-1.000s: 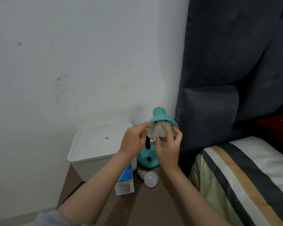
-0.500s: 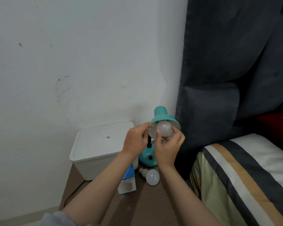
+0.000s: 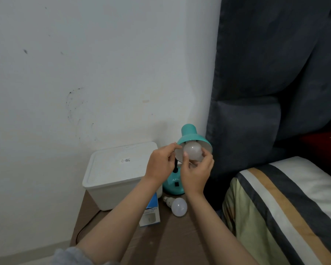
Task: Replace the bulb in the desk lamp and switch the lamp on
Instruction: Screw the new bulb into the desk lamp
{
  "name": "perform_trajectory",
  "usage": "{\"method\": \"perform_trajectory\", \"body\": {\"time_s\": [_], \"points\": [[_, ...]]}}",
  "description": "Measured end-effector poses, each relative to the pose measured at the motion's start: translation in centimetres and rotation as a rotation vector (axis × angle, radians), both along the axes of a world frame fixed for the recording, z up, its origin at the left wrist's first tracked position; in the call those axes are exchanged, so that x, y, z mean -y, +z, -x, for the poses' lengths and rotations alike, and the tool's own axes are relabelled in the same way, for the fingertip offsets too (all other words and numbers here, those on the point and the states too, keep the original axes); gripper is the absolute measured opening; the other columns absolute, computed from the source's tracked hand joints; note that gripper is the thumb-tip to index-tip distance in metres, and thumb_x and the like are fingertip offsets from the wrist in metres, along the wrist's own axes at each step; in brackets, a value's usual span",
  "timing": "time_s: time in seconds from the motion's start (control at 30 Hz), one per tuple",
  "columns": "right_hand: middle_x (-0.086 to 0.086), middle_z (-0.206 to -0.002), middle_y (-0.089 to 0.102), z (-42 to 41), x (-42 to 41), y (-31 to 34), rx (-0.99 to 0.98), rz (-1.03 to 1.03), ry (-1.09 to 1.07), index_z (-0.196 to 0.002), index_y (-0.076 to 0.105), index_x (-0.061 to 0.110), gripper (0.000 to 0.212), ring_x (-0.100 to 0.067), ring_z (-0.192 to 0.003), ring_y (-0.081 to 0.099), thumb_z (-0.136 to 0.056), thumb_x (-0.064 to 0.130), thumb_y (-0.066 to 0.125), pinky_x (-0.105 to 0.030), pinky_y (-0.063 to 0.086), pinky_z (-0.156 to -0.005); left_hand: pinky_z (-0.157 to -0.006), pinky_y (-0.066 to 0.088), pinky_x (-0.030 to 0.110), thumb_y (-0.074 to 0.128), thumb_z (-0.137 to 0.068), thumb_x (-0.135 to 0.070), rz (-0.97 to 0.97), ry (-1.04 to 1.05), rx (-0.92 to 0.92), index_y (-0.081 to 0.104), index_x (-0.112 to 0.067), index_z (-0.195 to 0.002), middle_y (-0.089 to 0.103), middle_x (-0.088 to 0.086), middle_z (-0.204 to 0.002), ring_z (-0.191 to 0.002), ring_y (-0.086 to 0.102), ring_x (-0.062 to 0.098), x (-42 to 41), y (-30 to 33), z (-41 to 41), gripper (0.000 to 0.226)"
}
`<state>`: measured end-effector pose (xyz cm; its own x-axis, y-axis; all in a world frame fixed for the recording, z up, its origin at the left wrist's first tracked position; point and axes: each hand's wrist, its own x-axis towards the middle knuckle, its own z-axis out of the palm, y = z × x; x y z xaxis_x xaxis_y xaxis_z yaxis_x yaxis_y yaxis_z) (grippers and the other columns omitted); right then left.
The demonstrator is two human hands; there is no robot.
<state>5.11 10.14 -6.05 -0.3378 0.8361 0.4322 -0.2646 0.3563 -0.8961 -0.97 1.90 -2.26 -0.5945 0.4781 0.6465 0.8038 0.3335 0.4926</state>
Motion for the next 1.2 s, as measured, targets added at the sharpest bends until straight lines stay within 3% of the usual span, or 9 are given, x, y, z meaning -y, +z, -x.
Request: {"method": "perform_trajectory", "body": {"time_s": [0.1,0.2,0.27,0.4,0.63,0.73,0.87,1.0,1.2], "points": [[-0.005,-0.122,0.046,0.0,0.0,0.3,-0.002,-0.023,0.004,-0.123,0.049,0.012,0.048,-0.005,-0.097,0.055,-0.081,0.013,0.072,-0.019,0.053,-0.080,-0.055,0.047,0.029,0.057,-0.080,0.005,-0.019,0.012,0.015,0.066,-0.016,-0.100,0.067,0.007,-0.070,-0.051,0.049,0.011,0.1,0.1,0.0,0.030],[-0.005,-0.121,0.045,-0.1,-0.3,0.1,0.014,-0.145,-0.007,-0.119,0.055,0.013,0.047,-0.012,-0.106,0.054,-0.077,0.001,0.071,-0.016,0.049,-0.087,-0.053,0.046,0.029,0.057,-0.081,0.004,-0.019,0.018,0.018,0.066,-0.017,-0.100,0.055,-0.005,-0.060,-0.049,0.043,0.009,0.1,0.4,-0.1,0.030],[-0.013,-0.124,0.045,0.0,-0.5,-0.2,0.033,-0.215,-0.029,-0.116,0.060,0.010,0.046,-0.017,-0.114,0.050,-0.074,-0.008,0.068,-0.009,0.043,-0.093,-0.054,0.047,0.032,0.057,-0.081,0.004,-0.020,0.017,0.025,0.066,-0.017,-0.100,0.056,-0.003,-0.060,-0.049,0.046,0.011,0.1,0.5,-0.1,0.030],[-0.018,-0.124,0.044,-0.2,-0.8,-0.3,0.038,-0.231,-0.028,-0.113,0.063,0.006,0.044,-0.011,-0.115,0.044,-0.073,-0.013,0.066,-0.001,0.035,-0.093,-0.055,0.051,0.036,0.057,-0.081,0.003,-0.026,0.008,0.043,0.066,-0.018,-0.101,0.059,0.000,-0.061,-0.050,0.052,0.017,0.0,0.3,-0.1,0.030],[0.003,-0.115,0.040,-0.2,-1.1,-0.1,0.011,-0.079,0.026,-0.122,0.055,0.018,0.051,-0.014,-0.095,0.057,-0.076,0.014,0.077,-0.011,0.050,-0.076,-0.053,0.047,0.033,0.056,-0.081,0.004,-0.029,0.009,0.036,0.067,-0.015,-0.099,0.048,-0.007,-0.057,-0.045,0.041,0.006,0.0,0.4,-0.3,0.029],[0.006,-0.117,0.035,0.1,-1.0,0.1,0.015,-0.073,0.016,-0.121,0.051,0.019,0.053,-0.021,-0.097,0.059,-0.076,0.023,0.078,-0.027,0.057,-0.077,-0.052,0.044,0.026,0.056,-0.080,0.004,-0.025,0.012,0.038,0.067,-0.016,-0.098,0.051,-0.008,-0.059,-0.046,0.042,-0.002,0.0,0.4,-0.3,0.029],[0.000,-0.118,0.038,0.3,-0.9,0.1,0.019,-0.139,-0.008,-0.123,0.053,0.015,0.052,-0.015,-0.098,0.055,-0.077,0.017,0.077,-0.025,0.055,-0.078,-0.053,0.048,0.029,0.055,-0.081,0.003,-0.021,0.004,0.049,0.066,-0.016,-0.099,0.063,0.001,-0.064,-0.049,0.050,0.008,0.0,0.4,-0.3,0.028],[-0.004,-0.118,0.043,0.2,-1.0,-0.9,0.008,-0.169,0.003,-0.123,0.057,0.018,0.048,-0.021,-0.096,0.059,-0.078,0.012,0.074,-0.026,0.057,-0.076,-0.052,0.048,0.033,0.055,-0.082,0.003,-0.034,0.009,0.059,0.066,-0.016,-0.099,0.052,-0.006,-0.057,-0.045,0.044,0.008,0.0,0.4,-0.3,0.028],[0.004,-0.115,0.046,0.2,-0.9,-0.1,0.043,-0.023,-0.025,-0.122,0.052,0.023,0.048,-0.026,-0.091,0.065,-0.079,0.032,0.074,-0.040,0.058,-0.077,-0.055,0.051,0.038,0.055,-0.081,0.003,-0.044,0.027,0.077,0.066,-0.018,-0.097,0.057,-0.005,-0.057,-0.045,0.047,0.006,-0.2,0.2,-0.3,0.028]]}}
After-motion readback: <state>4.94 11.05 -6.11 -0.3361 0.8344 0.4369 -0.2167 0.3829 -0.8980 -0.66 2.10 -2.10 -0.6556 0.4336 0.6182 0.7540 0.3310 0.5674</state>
